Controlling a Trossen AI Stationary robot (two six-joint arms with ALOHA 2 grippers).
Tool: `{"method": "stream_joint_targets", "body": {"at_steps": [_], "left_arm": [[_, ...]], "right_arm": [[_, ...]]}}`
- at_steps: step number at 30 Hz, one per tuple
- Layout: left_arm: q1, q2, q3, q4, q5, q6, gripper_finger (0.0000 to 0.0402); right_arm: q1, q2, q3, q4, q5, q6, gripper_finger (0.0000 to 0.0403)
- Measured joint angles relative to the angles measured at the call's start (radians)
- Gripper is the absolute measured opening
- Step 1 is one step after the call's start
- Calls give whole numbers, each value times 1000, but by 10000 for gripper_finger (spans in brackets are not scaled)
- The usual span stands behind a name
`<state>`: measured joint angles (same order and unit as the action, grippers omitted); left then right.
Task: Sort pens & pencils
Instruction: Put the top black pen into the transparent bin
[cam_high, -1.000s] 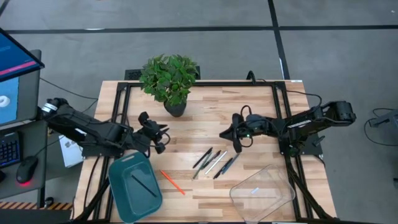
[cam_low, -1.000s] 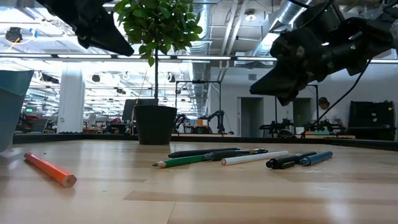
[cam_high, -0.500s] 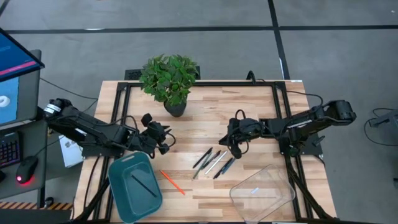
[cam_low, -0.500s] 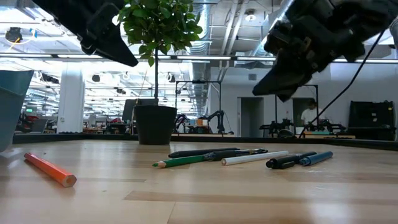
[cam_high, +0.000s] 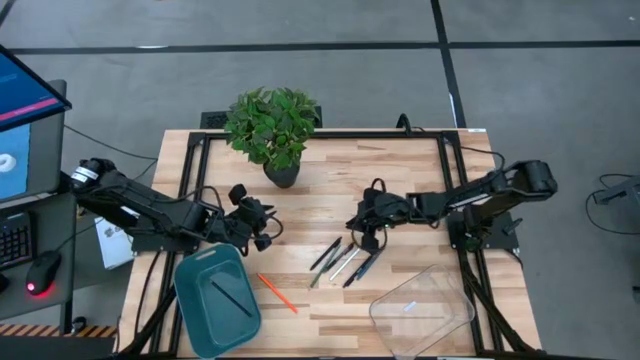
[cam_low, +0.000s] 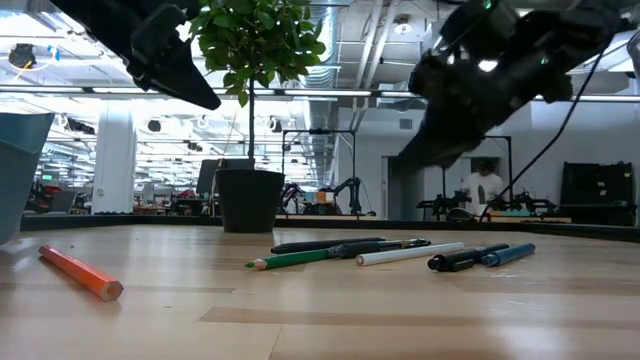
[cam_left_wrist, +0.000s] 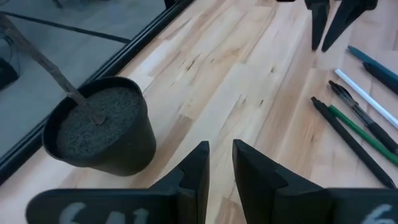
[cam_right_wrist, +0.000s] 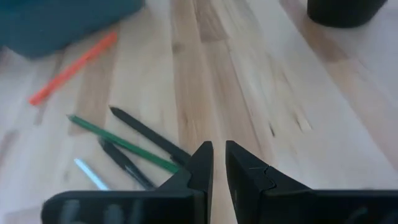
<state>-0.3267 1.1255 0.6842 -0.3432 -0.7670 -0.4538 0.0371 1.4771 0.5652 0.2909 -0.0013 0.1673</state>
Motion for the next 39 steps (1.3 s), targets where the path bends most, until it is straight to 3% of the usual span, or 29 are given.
{"method": "stream_joint_targets", "body": {"at_steps": [10,18,26,39], "left_arm": [[0,0,0,-13,-26,-14,63],[0,0,0,-26,-23,-17,63],[0,0,0,-52,-14,-39,63],[0,0,0,-59,2,-54,63]], "right_arm": [[5,156,93,16,-4,-33,66],[15,263,176,10,-110,-114,66],[15,318,218,-10,-209,-256,66],[13,330,229,-57,-233,-255,66]]}}
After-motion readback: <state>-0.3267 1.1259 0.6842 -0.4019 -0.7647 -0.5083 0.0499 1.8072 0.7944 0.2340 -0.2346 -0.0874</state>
